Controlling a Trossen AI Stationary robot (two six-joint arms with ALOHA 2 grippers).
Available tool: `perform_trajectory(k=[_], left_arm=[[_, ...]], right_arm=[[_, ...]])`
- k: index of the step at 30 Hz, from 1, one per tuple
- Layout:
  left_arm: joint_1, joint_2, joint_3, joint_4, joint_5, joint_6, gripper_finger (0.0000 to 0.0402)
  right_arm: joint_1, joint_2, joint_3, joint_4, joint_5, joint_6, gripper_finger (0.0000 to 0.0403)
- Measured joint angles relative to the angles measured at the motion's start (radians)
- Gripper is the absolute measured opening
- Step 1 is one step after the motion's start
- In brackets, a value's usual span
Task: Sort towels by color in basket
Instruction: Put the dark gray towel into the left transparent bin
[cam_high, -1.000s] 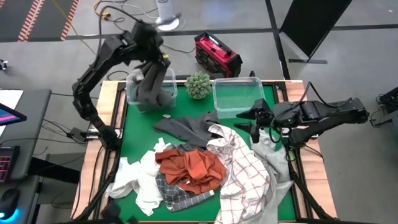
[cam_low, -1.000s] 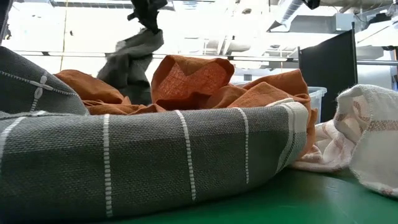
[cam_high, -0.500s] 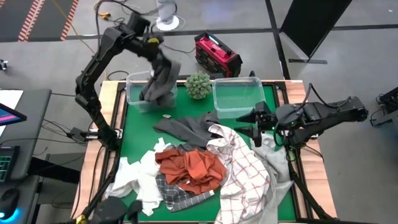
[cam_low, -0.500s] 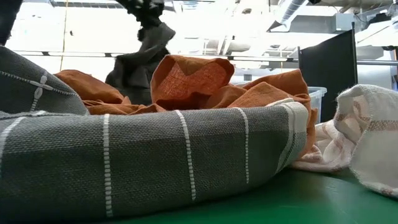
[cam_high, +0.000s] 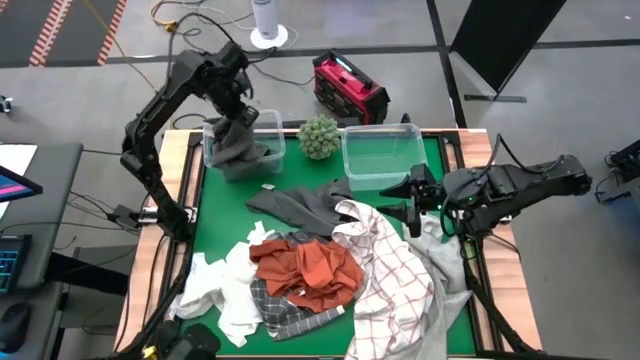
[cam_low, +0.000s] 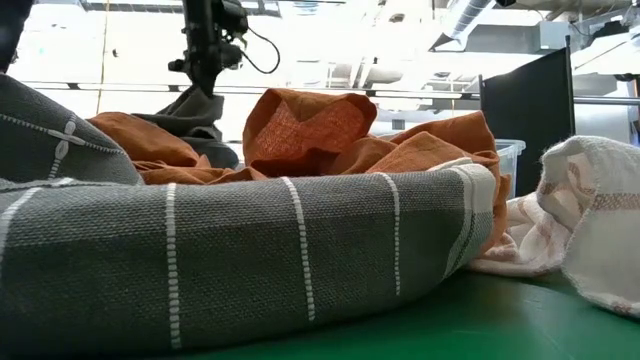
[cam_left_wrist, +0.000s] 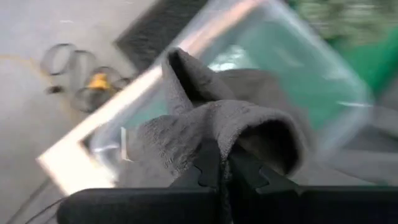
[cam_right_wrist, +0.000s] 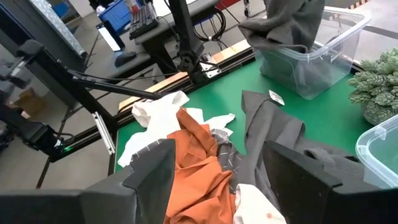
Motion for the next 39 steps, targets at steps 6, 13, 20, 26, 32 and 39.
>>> perform_trajectory(k=[6, 13, 20, 26, 32, 39], left_arm=[[-0.015, -0.002, -0.145, 0.183, 0.021, 0.014, 0.0002], [-0.074, -0.003, -0.34, 0.272, 0.182, 0.062, 0.0002], [-0.081, -0.003, -0.473, 0.32, 0.098, -0.2, 0.0002], [-0.059, -0.003, -0.553, 0.377, 0.023, -0.484, 0.0004], [-0.065, -0.003, -0.601, 0.408, 0.02, -0.543, 0.006], [-0.09, -0.006, -0.526, 0.388, 0.024, -0.451, 0.018]], right_arm=[[0.0, 0.0, 0.0, 0.0, 0.0, 0.0, 0.0269], [0.0, 0.0, 0.0, 0.0, 0.0, 0.0, 0.0269], [0.0, 0.0, 0.0, 0.0, 0.0, 0.0, 0.0269], [0.0, 0.0, 0.0, 0.0, 0.0, 0.0, 0.0269], [0.0, 0.0, 0.0, 0.0, 0.0, 0.0, 0.0269], [0.0, 0.0, 0.0, 0.0, 0.0, -0.014, 0.0269]])
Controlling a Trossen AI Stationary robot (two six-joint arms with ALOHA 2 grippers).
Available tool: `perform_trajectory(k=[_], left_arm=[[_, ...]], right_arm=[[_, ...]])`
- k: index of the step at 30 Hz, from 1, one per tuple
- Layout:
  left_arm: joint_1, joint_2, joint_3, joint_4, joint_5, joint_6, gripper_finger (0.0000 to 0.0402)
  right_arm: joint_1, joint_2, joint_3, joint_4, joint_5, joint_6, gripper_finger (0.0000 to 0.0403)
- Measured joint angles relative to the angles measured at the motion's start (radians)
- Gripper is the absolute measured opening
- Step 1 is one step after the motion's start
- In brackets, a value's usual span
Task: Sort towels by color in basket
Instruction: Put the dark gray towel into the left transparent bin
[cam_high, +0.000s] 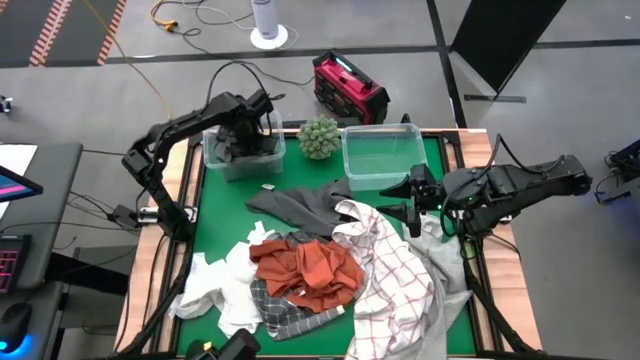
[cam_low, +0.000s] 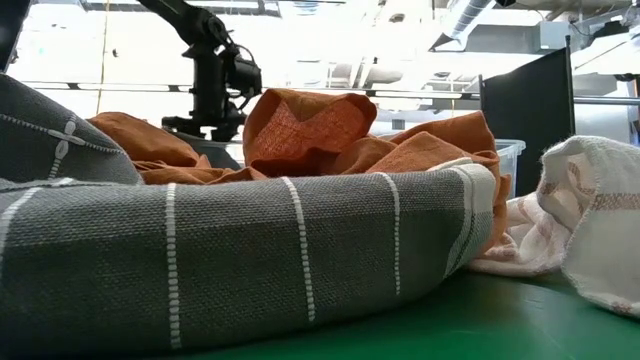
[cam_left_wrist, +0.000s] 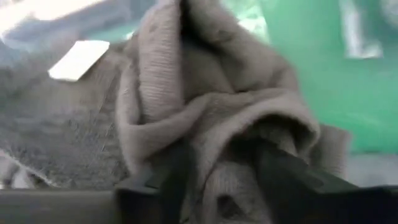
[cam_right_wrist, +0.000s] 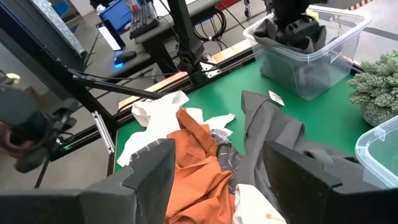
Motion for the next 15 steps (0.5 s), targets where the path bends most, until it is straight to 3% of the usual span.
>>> perform_trajectory(k=[6, 11, 15], left_arm=[[-0.002, 0.0, 0.151, -0.068, 0.0, 0.128, 0.0249], [-0.045, -0.002, 0.306, -0.115, 0.002, 0.233, 0.0254], [-0.183, -0.023, 0.373, -0.074, 0.019, 0.415, 0.0248]], right_arm=[[0.0, 0.0, 0.0, -0.006, 0.0, -0.005, 0.0269], [-0.009, 0.0, 0.0, -0.027, 0.0, -0.005, 0.0269], [-0.041, 0.0, 0.0, -0.053, 0.0, -0.005, 0.0269]])
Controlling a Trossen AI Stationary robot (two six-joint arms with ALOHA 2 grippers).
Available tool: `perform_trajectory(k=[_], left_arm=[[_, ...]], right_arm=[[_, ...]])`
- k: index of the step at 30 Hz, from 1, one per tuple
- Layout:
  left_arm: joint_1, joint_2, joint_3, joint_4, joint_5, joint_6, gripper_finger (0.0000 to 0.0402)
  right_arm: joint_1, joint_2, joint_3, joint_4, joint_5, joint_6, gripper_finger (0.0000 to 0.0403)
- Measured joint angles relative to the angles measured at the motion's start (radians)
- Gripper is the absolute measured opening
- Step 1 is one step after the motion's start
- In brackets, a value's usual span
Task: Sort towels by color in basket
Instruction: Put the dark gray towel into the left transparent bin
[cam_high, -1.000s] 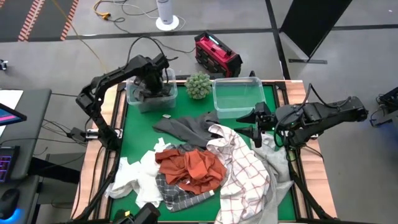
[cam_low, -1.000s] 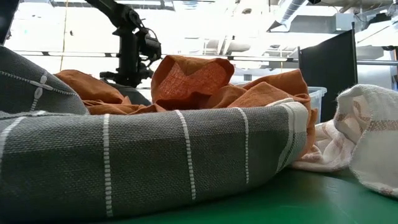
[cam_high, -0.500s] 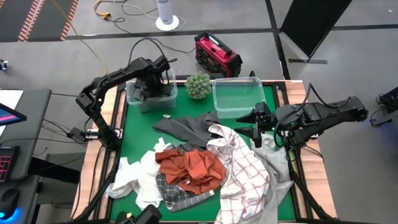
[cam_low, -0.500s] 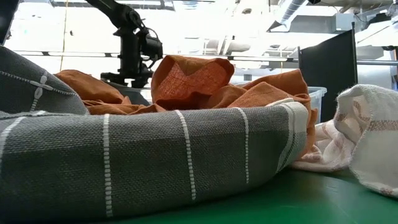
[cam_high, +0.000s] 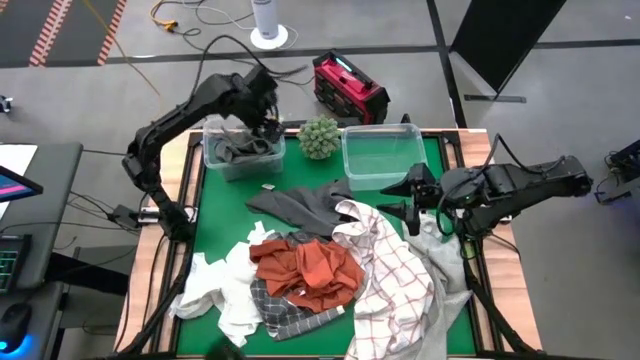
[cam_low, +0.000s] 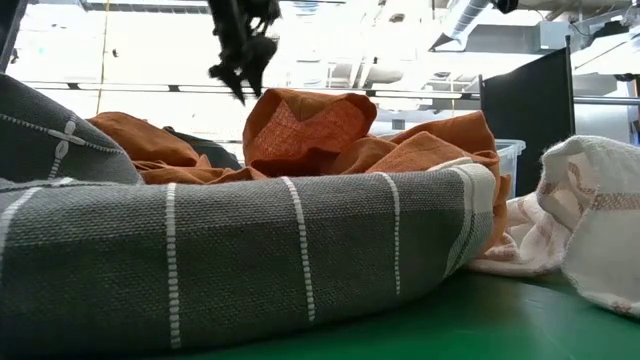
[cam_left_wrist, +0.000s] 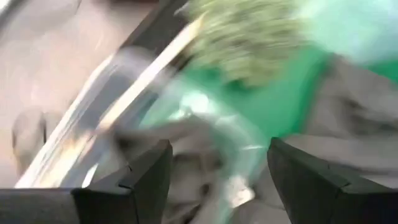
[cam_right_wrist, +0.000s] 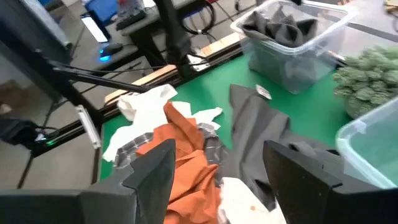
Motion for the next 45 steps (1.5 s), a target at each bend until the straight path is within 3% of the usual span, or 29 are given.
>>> perform_trajectory(k=[7, 13, 18, 27, 32, 45], left_arm=[[-0.284, 0.015, -0.022, 0.046, 0.025, 0.226, 0.0244], [-0.405, 0.024, -0.158, 0.179, 0.029, 0.329, 0.0244], [-0.412, 0.026, -0.31, 0.241, 0.079, 0.352, 0.0244], [-0.417, 0.025, -0.532, 0.551, 0.087, 0.392, 0.0244], [-0.422, 0.024, -0.612, 0.685, 0.171, 0.335, 0.0244], [-0.432, 0.024, -0.77, 0.987, 0.139, 0.34, 0.0236]], right_arm=[[-0.089, 0.0, 0.0, -0.014, 0.0, 0.006, 0.0269], [-0.097, 0.001, -0.004, -0.018, -0.017, 0.112, 0.0269], [-0.055, 0.001, -0.005, -0.003, -0.024, 0.183, 0.0269], [0.02, 0.001, -0.005, 0.002, 0.132, 0.219, 0.0269], [0.016, 0.002, -0.006, 0.001, 0.134, 0.216, 0.0269], [-0.006, 0.002, -0.006, 0.061, 0.132, 0.11, 0.0269]])
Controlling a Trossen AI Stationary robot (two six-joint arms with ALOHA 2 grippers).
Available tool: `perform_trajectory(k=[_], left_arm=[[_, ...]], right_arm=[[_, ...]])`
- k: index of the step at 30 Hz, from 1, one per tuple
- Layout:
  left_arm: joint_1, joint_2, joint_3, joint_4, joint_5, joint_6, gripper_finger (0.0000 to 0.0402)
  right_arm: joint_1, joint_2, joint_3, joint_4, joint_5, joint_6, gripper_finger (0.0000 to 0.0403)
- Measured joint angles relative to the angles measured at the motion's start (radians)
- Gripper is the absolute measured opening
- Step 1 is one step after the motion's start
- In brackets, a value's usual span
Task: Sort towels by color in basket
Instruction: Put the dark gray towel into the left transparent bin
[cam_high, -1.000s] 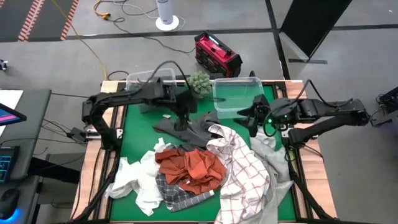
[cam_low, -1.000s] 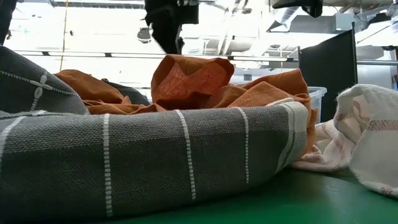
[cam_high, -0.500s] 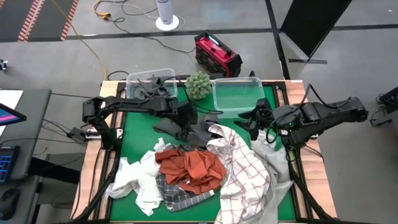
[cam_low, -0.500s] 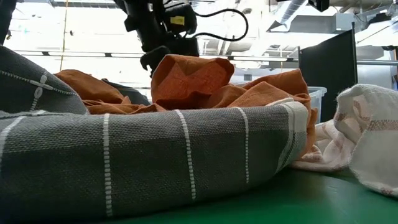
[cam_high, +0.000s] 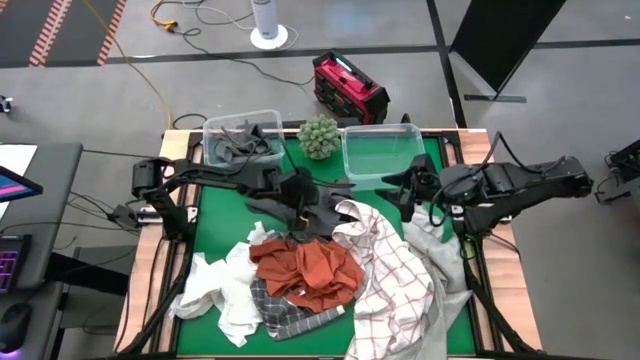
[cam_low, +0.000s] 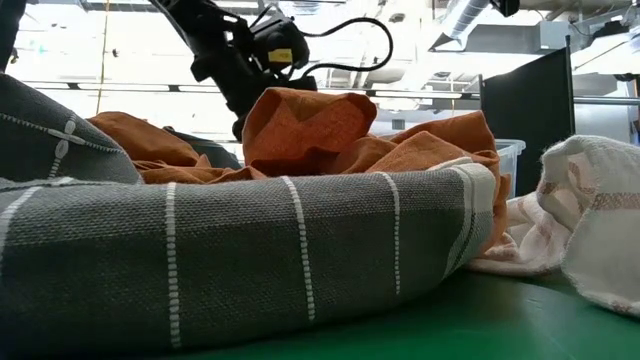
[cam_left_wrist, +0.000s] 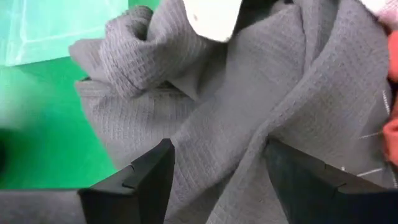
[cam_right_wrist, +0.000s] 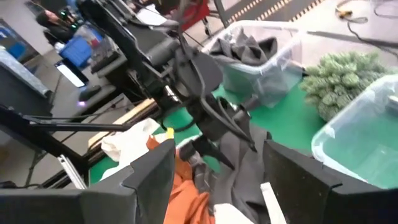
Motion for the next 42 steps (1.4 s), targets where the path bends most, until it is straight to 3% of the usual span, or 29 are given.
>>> perform_trajectory(k=[7, 14, 19, 27, 36, 42], left_arm=[[0.0, 0.0, -0.049, -0.049, 0.002, -0.04, 0.016], [-0.003, 0.0, -0.015, -0.197, -0.041, -0.118, 0.0014], [-0.002, -0.045, 0.058, -0.302, -0.045, -0.171, 0.0002], [0.007, -0.271, 0.152, -0.345, -0.09, -0.255, 0.0001], [0.008, -0.582, 0.177, -0.028, -0.417, -0.267, 0.0001], [0.008, -0.708, 0.178, 0.259, -0.696, -0.087, 0.0]], right_arm=[[0.009, 0.0, 0.0, 0.056, -0.004, -0.052, 0.0269], [0.031, 0.0, 0.0, 0.06, -0.005, -0.067, 0.0269], [0.039, -0.003, 0.0, 0.061, -0.005, -0.079, 0.0269], [0.033, -0.003, 0.0, 0.106, -0.005, -0.091, 0.0269], [0.02, -0.002, 0.0, 0.153, 0.001, -0.135, 0.0269], [0.02, -0.002, 0.0, 0.164, 0.003, -0.169, 0.0269]])
